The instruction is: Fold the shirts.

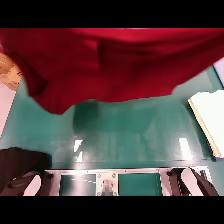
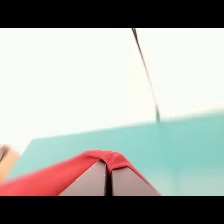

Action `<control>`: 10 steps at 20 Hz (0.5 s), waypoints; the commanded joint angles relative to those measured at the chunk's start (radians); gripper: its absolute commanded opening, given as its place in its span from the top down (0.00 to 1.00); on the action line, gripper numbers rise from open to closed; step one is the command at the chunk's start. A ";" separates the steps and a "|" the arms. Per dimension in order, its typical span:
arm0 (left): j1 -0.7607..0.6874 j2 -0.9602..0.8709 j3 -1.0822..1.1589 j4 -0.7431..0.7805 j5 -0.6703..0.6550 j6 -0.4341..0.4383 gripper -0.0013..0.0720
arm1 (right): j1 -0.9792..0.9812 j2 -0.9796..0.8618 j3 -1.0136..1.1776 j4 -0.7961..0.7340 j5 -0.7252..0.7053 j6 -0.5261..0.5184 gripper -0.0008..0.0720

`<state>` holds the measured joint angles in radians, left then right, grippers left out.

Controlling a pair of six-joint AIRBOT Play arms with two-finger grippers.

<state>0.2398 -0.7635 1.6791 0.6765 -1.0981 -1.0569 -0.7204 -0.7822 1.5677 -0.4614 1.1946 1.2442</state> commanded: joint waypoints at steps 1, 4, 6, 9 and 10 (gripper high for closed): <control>0.000 0.099 0.168 0.033 0.067 -0.069 0.95 | 0.000 0.105 0.155 -0.006 -0.220 0.005 0.97; 0.000 0.097 0.188 0.139 0.042 -0.157 0.95 | 0.000 0.124 0.150 -0.074 -0.266 0.006 0.97; 0.000 0.074 0.159 0.176 -0.005 -0.185 0.95 | 0.000 0.109 0.094 -0.073 -0.256 0.006 0.97; 0.000 -0.021 0.042 0.141 -0.056 -0.202 0.95 | 0.024 0.054 -0.056 -0.035 -0.222 0.005 0.97; 0.000 -0.059 -0.016 0.108 -0.064 -0.200 0.95 | 0.062 0.026 -0.117 -0.037 -0.217 0.003 0.97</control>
<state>0.2398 -0.7547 1.7535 0.8146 -1.1183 -1.2312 -0.6987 -0.7139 1.5631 -0.5091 0.9676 1.2491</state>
